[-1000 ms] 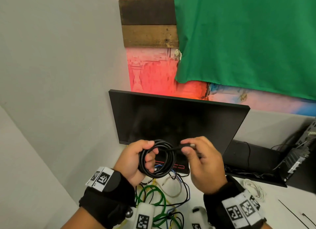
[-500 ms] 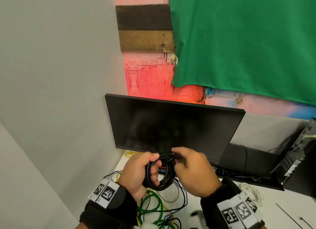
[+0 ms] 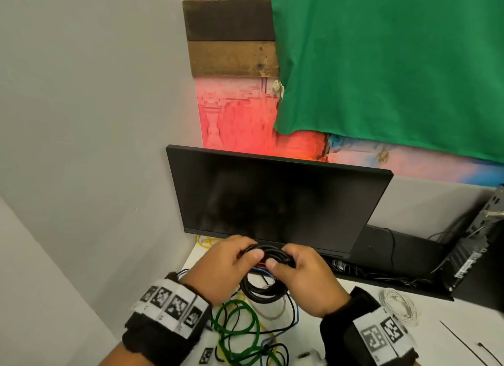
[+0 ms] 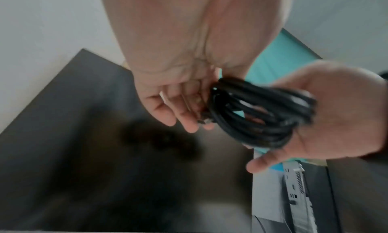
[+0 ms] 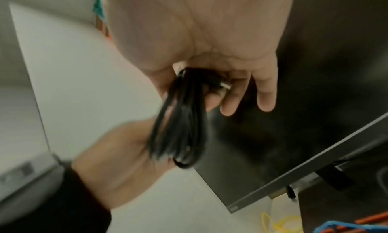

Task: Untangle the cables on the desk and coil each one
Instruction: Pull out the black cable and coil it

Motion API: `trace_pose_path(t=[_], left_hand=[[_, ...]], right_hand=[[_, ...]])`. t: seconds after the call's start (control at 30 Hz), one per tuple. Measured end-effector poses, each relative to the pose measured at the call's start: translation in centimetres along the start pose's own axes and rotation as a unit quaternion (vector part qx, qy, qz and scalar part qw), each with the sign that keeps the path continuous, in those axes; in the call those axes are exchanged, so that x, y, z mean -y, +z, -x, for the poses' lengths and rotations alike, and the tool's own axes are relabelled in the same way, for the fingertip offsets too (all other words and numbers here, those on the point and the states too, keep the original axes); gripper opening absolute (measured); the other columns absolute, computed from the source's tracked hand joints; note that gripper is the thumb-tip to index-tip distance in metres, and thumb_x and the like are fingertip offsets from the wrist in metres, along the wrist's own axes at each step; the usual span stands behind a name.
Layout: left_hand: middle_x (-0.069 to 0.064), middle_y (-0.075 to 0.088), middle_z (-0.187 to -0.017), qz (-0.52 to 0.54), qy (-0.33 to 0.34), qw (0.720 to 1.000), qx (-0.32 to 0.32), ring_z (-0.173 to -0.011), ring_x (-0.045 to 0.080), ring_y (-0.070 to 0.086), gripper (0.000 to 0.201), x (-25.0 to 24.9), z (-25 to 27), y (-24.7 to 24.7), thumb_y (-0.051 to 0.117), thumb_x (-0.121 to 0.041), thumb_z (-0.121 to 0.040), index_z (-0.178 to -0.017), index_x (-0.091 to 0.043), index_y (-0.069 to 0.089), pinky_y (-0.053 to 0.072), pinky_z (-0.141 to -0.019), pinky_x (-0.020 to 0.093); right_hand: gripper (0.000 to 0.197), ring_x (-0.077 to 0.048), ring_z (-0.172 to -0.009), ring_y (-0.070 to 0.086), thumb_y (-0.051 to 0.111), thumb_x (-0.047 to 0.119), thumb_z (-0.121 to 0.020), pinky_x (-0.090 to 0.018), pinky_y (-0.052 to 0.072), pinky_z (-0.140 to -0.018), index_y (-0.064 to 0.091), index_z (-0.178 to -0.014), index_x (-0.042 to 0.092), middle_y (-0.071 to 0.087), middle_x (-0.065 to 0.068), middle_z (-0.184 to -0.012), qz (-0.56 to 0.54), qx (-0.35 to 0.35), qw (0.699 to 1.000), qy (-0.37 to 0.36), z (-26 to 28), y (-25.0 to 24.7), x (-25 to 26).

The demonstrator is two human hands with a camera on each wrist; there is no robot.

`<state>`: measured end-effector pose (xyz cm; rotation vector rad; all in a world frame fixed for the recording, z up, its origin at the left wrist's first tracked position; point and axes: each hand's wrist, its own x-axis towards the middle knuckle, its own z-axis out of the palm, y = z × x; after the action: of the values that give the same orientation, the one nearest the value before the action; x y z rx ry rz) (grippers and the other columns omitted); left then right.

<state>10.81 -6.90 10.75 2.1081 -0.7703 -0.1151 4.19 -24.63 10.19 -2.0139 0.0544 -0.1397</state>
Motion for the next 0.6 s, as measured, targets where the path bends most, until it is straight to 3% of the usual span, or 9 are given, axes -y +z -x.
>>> trace_pose_path(t=[0.07,0.17,0.2,0.27,0.33,0.4,0.47,0.53,0.6], left_hand=[[-0.006,0.064,-0.097,-0.086,0.002,0.996,-0.019,-0.092,0.009,0.059,0.024,-0.2,-0.1,1.1,0.042,-0.035,-0.101,-0.108,-0.024,0.062,0.047,-0.086,0.032],[-0.001,0.064,-0.081,0.038,-0.053,0.997,-0.029,-0.075,0.014,0.06,0.024,-0.7,-0.4,2.8,0.039,-0.034,-0.102,-0.095,-0.024,0.059,0.05,-0.077,0.04],[0.004,0.064,-0.077,0.102,-0.084,0.991,-0.01,-0.069,0.017,0.059,0.026,-0.9,-0.6,2.8,0.04,-0.032,-0.102,-0.092,-0.019,0.06,0.05,-0.072,0.042],[0.01,0.061,-0.072,0.178,-0.137,0.974,0.023,-0.064,0.021,0.057,0.033,-1.2,-1.2,2.4,0.041,-0.028,-0.096,-0.086,-0.007,0.064,0.049,-0.063,0.041],[0.01,0.059,-0.064,0.183,-0.172,0.968,-0.023,-0.059,0.022,0.056,0.037,-1.5,-1.7,2.4,0.041,-0.028,-0.092,-0.071,-0.007,0.063,0.051,-0.056,0.038],[0.009,0.054,-0.054,0.194,-0.196,0.956,-0.101,-0.048,0.023,0.053,0.049,-1.9,-1.7,2.9,0.042,-0.036,-0.097,-0.057,-0.012,0.057,0.048,-0.049,0.034],[0.01,0.048,-0.048,0.278,-0.226,0.926,-0.119,-0.041,0.023,0.045,0.056,-1.9,-1.5,3.5,0.045,-0.045,-0.096,-0.053,-0.01,0.055,0.039,-0.044,0.029],[0.01,0.043,-0.045,0.372,-0.242,0.891,-0.094,-0.04,0.022,0.039,0.053,-1.7,-1.1,4.0,0.054,-0.047,-0.087,-0.048,-0.011,0.052,0.032,-0.044,0.029],[0.011,0.041,-0.046,0.452,-0.25,0.855,-0.054,-0.04,0.022,0.037,0.048,-1.3,-0.9,4.2,0.061,-0.046,-0.078,-0.046,-0.011,0.05,0.03,-0.045,0.028]], right_hand=[[0.016,-0.015,-0.075,0.07,0.064,0.035,-0.075,-0.046,0.057,-0.079,0.073,-0.078,0.022,0.073,0.003,-0.075,-0.05,-0.033,0.998,0.027,-0.2,0.8,0.0],[0.016,-0.029,-0.07,0.069,0.061,0.03,-0.066,-0.054,0.056,-0.074,0.069,-0.059,0.019,0.069,-0.001,-0.059,-0.116,-0.097,0.988,0.041,-0.5,1.8,-0.1],[0.024,-0.031,-0.069,0.069,0.062,0.035,-0.069,-0.054,0.056,-0.072,0.068,-0.058,0.014,0.069,-0.004,-0.059,-0.123,-0.11,0.986,0.033,-0.5,2.0,-0.1],[0.057,-0.03,-0.065,0.067,0.064,0.062,-0.079,-0.049,0.055,-0.069,0.068,-0.06,0.009,0.069,-0.008,-0.061,-0.098,-0.121,0.988,0.003,-0.2,2.5,-0.3],[0.072,-0.025,-0.061,0.066,0.05,0.079,-0.076,-0.044,0.054,-0.063,0.067,-0.06,0.011,0.068,-0.007,-0.059,-0.065,-0.132,0.989,-0.022,0.0,2.9,0.0],[0.063,-0.017,-0.052,0.061,0.046,0.073,-0.082,-0.035,0.049,-0.053,0.063,-0.054,0.019,0.064,-0.002,-0.053,-0.072,-0.139,0.986,-0.057,-0.3,3.0,0.6],[0.057,-0.009,-0.046,0.056,0.052,0.055,-0.095,-0.02,0.043,-0.05,0.062,-0.05,0.022,0.063,-0.001,-0.05,-0.114,-0.083,0.987,-0.081,-0.4,2.7,0.9],[0.045,-0.015,-0.048,0.06,0.057,0.042,-0.089,-0.021,0.047,-0.052,0.066,-0.054,0.014,0.066,-0.01,-0.054,-0.193,-0.024,0.978,-0.071,-0.4,2.4,0.6],[0.048,-0.025,-0.049,0.062,0.059,0.041,-0.082,-0.027,0.051,-0.052,0.064,-0.064,-0.003,0.064,-0.02,-0.057,-0.267,0.018,0.963,-0.034,-0.3,2.3,0.1]])
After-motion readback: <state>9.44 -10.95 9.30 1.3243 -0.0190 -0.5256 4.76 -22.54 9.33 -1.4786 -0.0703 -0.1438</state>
